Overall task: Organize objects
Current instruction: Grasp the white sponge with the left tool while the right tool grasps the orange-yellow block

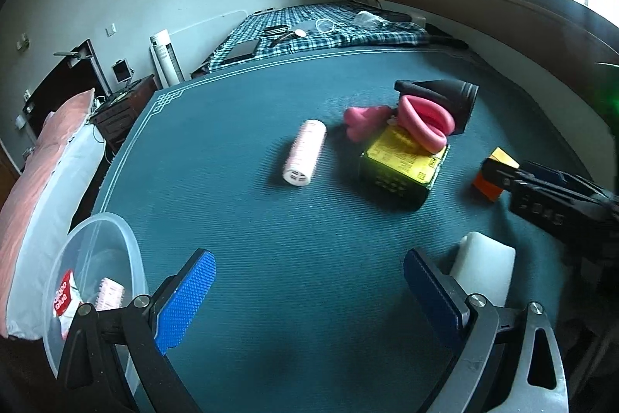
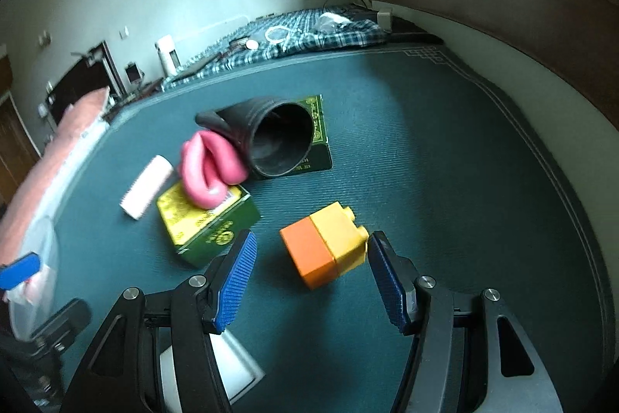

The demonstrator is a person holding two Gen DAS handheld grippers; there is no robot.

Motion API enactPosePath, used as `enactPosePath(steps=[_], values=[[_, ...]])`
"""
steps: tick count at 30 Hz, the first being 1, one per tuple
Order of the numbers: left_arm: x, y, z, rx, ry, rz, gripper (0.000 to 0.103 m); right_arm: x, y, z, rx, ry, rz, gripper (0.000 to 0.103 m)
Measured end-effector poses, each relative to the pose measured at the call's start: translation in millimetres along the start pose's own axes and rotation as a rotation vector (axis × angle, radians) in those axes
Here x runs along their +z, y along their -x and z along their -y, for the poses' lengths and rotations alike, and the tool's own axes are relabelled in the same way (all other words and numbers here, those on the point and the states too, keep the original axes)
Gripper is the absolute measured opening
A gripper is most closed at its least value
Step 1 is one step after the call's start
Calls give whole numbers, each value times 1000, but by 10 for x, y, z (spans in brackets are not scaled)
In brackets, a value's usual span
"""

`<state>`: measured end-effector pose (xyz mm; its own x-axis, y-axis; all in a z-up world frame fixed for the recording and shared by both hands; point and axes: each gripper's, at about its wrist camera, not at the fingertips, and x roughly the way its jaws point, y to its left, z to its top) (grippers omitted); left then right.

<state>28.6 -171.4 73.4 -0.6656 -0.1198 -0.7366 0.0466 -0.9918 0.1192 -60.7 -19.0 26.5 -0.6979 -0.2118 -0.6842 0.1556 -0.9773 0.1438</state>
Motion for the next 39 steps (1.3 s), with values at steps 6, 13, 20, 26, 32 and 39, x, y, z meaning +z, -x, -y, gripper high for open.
enactPosePath(steps=[6,13,20,26,32,39], values=[[10,-23,62,-11,-10,-8,100,-2,-198,-7,-31,24,-41,61],[17,-72,183,-28,-32,-22,100,-25,-213,35,-38,21,-41,52],[23,-62,340,-69,-58,-29,100,-31,-145,106,-21,-18,-34,52],[16,-58,495,-104,-82,-38,100,-17,-130,179,-20,-46,-33,52],[-9,-50,677,-130,-120,-41,100,-19,-92,231,-28,-66,-29,52],[-34,-131,842,-134,-164,-50,100,-20,-52,330,-21,-94,-23,52]])
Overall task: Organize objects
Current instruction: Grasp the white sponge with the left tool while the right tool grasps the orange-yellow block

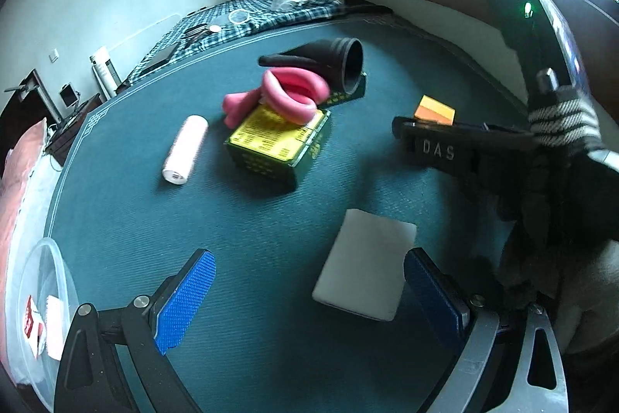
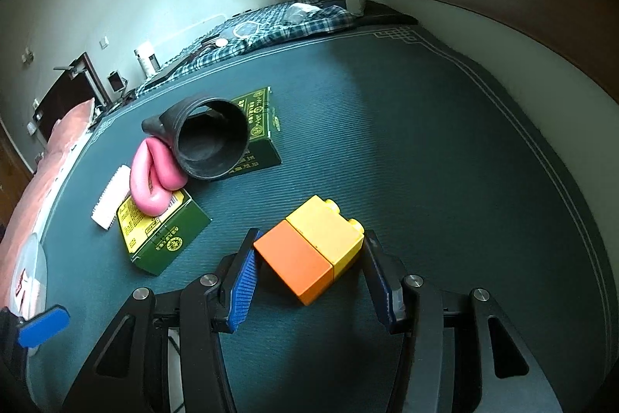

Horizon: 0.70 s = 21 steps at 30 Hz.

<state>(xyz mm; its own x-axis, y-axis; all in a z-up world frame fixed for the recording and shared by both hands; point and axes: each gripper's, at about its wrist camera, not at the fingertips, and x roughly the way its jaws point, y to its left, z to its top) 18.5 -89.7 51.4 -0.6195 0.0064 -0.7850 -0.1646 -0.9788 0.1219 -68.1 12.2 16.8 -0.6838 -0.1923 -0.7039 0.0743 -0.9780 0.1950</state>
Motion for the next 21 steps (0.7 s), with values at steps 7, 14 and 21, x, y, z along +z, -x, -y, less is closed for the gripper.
enactPosePath(steps=[7,14,21], values=[[-9,-109,90,-39,-16,-18,97,6,9,50,15,-17,2,52],[-21,-138,145,-142,-13,-42,74,12,8,62,26,-23,2,52],[-56,-164,254,-187,-28,-59,55,10,12,59,30,-22,8,52]])
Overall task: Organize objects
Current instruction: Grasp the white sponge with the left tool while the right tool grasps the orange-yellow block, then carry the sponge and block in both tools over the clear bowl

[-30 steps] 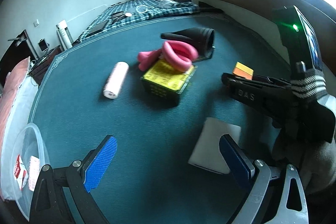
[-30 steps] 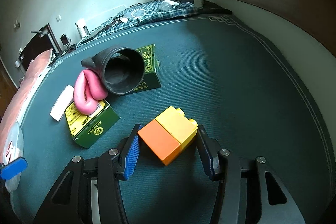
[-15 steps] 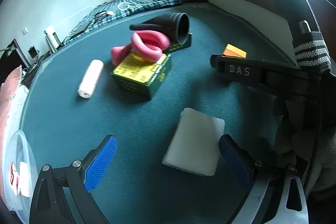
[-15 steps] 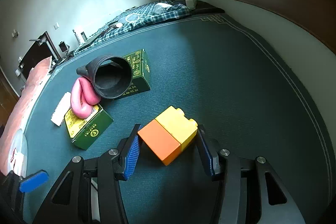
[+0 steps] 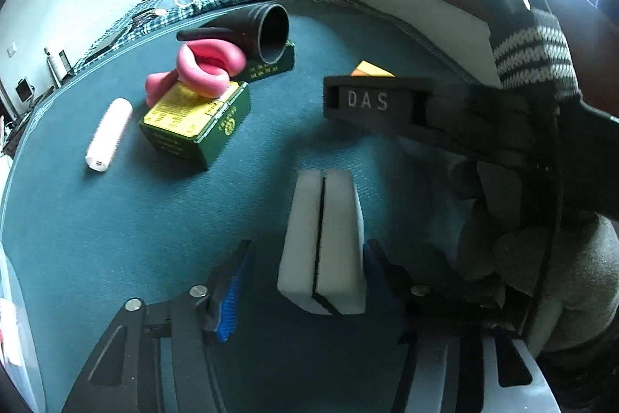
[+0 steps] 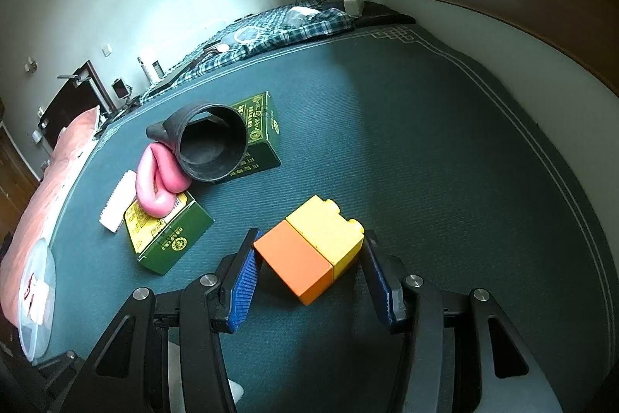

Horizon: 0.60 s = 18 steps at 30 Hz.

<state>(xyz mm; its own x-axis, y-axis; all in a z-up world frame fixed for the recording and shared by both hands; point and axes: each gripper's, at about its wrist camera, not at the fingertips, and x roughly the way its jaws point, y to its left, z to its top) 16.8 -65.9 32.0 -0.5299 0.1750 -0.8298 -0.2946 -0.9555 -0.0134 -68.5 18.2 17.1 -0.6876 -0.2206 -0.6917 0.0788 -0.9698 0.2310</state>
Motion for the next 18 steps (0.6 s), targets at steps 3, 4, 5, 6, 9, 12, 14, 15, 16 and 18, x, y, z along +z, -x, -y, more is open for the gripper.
enactPosePath(steps=[3,4,5,6,9,12,14,15,16,18], values=[[3,-14,12,-13,5,-3,44,-17,15,5,2,-2,1,52],[-1,-9,15,-19,6,-2,41,-17,13,6,3,-3,0,52],[-11,0,18,-24,6,0,37,-19,16,6,3,-2,0,52],[-13,13,29,-27,5,4,35,-24,19,9,4,-3,-1,52],[-16,60,42,-11,3,22,32,-21,21,7,6,-3,0,52],[-6,116,29,-3,11,41,31,-35,27,3,8,-3,2,52],[-4,153,27,14,9,52,31,-39,26,0,8,-3,1,52],[-9,166,28,23,8,55,31,-40,27,-2,8,-3,1,52],[-10,177,25,35,7,59,31,-38,27,1,8,-3,2,52],[-24,199,12,52,8,63,31,-38,27,1,8,-4,3,52]])
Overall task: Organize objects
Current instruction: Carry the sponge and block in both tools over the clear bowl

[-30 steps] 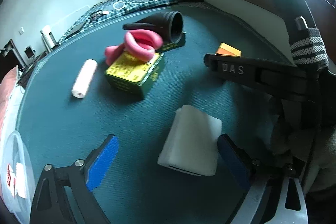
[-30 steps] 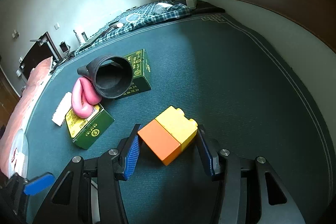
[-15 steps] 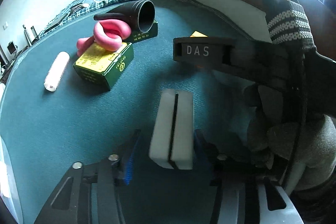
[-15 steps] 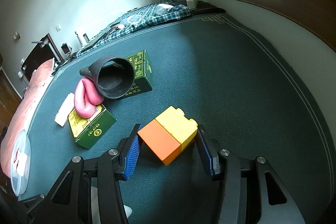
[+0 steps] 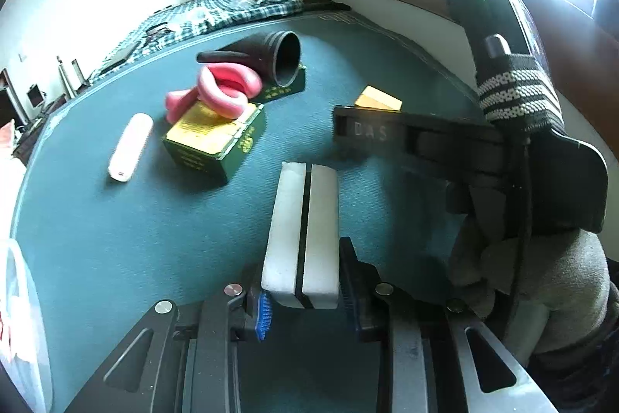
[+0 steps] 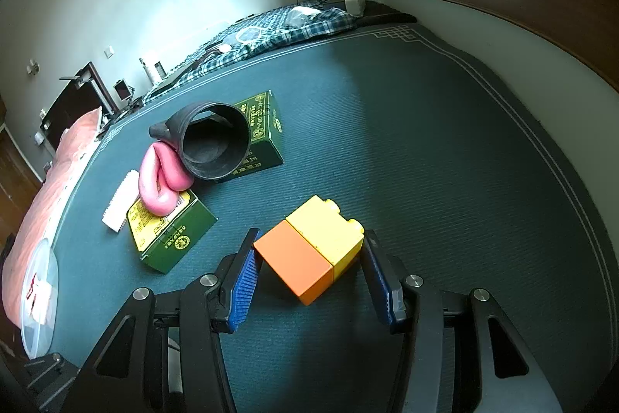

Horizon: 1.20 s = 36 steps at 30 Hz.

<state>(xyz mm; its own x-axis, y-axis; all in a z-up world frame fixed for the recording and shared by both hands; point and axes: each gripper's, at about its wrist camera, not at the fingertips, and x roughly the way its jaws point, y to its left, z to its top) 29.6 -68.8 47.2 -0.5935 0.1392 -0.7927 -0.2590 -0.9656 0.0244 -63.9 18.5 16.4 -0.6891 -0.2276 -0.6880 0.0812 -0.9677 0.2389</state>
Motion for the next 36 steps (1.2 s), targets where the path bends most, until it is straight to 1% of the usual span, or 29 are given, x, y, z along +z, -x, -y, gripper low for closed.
enactPosePath(steps=[3,6,8,14,22,28,36], values=[[-22,34,-38,30,5,7,31,-7,-2,-3,1,-1,2,52],[-29,69,-116,78,15,19,31,-11,-2,-6,2,-1,3,52],[-20,85,-192,116,25,32,31,-14,-2,-12,2,0,3,52],[-44,169,-445,188,73,53,31,-32,-13,-59,0,9,1,52],[-118,256,-626,220,110,66,31,-87,8,-123,0,19,-6,52],[-167,326,-713,241,124,76,31,-151,18,-186,17,18,-23,52],[-217,413,-924,262,166,89,31,-199,37,-337,40,30,-30,52]])
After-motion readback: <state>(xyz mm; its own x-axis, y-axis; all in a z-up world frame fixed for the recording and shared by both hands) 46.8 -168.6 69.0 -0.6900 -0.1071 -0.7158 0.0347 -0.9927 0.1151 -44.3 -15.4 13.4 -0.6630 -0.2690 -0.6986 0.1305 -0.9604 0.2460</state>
